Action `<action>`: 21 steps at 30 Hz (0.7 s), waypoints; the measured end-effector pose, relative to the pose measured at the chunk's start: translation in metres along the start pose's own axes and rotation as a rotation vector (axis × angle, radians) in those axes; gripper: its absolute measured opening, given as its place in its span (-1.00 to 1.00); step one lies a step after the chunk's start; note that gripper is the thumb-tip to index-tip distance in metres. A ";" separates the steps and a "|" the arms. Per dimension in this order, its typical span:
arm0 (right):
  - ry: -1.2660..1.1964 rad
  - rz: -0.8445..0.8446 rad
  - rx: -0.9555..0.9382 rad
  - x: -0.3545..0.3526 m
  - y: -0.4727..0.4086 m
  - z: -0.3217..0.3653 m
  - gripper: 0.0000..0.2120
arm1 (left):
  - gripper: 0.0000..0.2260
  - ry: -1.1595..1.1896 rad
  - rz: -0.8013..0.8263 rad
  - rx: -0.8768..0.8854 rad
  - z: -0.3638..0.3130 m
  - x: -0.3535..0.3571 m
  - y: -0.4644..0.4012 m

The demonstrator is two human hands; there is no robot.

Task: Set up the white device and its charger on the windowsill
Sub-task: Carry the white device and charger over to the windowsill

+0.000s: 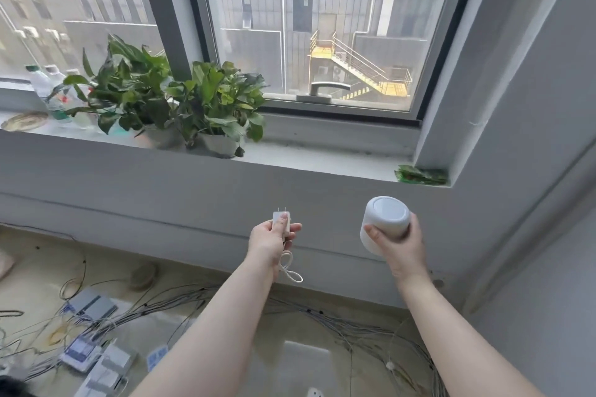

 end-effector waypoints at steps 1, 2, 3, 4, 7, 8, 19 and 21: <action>0.005 -0.006 0.000 0.006 -0.017 -0.003 -0.39 | -0.79 0.005 -0.001 -0.001 -0.007 0.003 -0.015; 0.010 -0.009 0.001 0.013 -0.035 -0.006 -0.39 | -0.79 0.008 0.001 -0.001 -0.015 0.007 -0.031; 0.012 -0.013 0.004 0.020 -0.051 -0.007 -0.39 | -0.79 0.010 0.005 -0.001 -0.022 0.011 -0.046; 0.018 -0.013 0.006 0.027 -0.068 -0.009 -0.40 | -0.79 0.013 0.006 -0.002 -0.030 0.014 -0.061; 0.045 -0.003 0.003 0.049 -0.117 -0.014 -0.46 | -0.79 0.033 -0.007 -0.011 -0.054 0.022 -0.105; 0.059 -0.001 -0.004 0.056 -0.133 -0.016 -0.48 | -0.79 0.035 -0.013 -0.008 -0.060 0.024 -0.119; 0.042 -0.017 0.028 0.107 -0.236 -0.041 -0.42 | -0.79 -0.018 -0.004 -0.017 -0.098 0.044 -0.224; 0.050 -0.029 0.038 0.112 -0.248 -0.047 -0.44 | -0.79 -0.036 0.007 -0.017 -0.102 0.048 -0.240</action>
Point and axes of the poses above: each hand's wrist, its own y-axis away from the middle knuckle, its own x-axis out of the palm, z = x × y, the point moved 4 cm from there along -y, towards the middle knuckle, and after that the axes turned 15 degrees about -y, right-handed, at the moved point
